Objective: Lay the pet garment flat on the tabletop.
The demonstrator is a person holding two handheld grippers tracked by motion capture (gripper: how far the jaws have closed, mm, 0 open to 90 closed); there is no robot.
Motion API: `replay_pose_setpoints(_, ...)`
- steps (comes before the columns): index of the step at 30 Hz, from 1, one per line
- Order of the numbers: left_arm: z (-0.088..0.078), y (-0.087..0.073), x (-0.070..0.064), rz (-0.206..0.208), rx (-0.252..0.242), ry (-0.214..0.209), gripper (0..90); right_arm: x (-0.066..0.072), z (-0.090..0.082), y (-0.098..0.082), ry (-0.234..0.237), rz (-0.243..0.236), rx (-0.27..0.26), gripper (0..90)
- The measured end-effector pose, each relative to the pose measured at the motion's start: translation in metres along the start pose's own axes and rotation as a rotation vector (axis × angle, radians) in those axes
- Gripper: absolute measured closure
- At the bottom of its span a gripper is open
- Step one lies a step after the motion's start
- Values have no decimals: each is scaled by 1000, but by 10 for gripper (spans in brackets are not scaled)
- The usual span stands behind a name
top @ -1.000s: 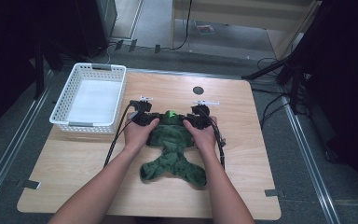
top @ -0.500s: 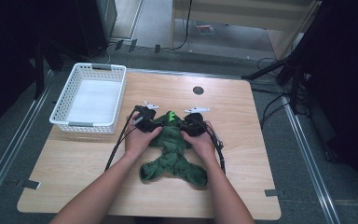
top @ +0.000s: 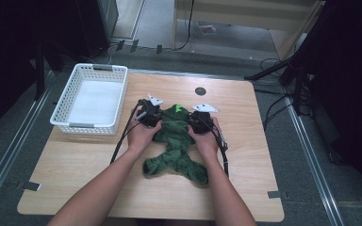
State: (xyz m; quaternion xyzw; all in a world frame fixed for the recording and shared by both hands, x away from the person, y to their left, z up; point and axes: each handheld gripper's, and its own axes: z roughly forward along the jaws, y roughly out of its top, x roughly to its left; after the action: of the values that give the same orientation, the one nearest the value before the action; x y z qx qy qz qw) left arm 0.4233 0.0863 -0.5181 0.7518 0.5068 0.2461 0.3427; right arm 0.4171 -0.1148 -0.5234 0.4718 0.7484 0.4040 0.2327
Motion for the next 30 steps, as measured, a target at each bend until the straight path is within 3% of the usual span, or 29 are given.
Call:
replay_pose_setpoints(1,-1,0,3,-19,0,-10,644,-4,1,-1,16,24,13,739)
replay_pose_setpoints(3,-7,-2,9,-83,-25,-47,561,-11,-2,-2,34,64,21,661)
replay_pose_setpoints(5,-16,-4,14,-89,-46,-69,510,-21,-11,-3,58,104,-13,654)
replay_pose_setpoints(8,-32,-9,18,-120,-83,-108,495,-32,-30,-4,95,132,-55,668)
replay_pose_setpoints(9,-40,-14,19,-132,-84,-152,493,-35,-44,-6,109,129,-63,679)
replay_pose_setpoints(12,-46,-20,17,-135,-86,-165,493,-37,-55,-12,130,126,-61,687)
replay_pose_setpoints(15,-49,-32,11,-130,-44,-195,492,-35,-65,-25,173,133,-41,691)
replay_pose_setpoints(17,-44,-43,4,-121,15,-218,492,-29,-66,-41,229,160,12,648)
replay_pose_setpoints(19,-42,-45,2,-119,30,-215,496,-27,-64,-45,229,163,34,624)
replay_pose_setpoints(20,-39,-47,1,-123,41,-221,524,-24,-57,-51,221,176,78,582)
replay_pose_setpoints(21,-37,-49,0,-127,49,-228,524,-24,-57,-51,221,176,78,582)
replay_pose_setpoints(22,-35,-52,-2,-119,48,-246,676,-21,-52,-55,219,187,97,644)
replay_pose_setpoints(23,-35,-52,-2,-119,48,-246,767,-21,-52,-55,219,187,97,644)
replay_pose_setpoints(26,-35,-54,-3,-87,58,-253,833,-13,-52,-55,239,146,94,804)
replay_pose_setpoints(28,-37,-55,0,-75,68,-244,852,-8,-56,-52,242,118,76,830)
replay_pose_setpoints(29,-37,-56,2,-83,72,-238,860,-8,-59,-51,201,92,82,846)
replay_pose_setpoints(30,-38,-57,6,-90,78,-232,860,-8,-59,-51,201,92,82,846)
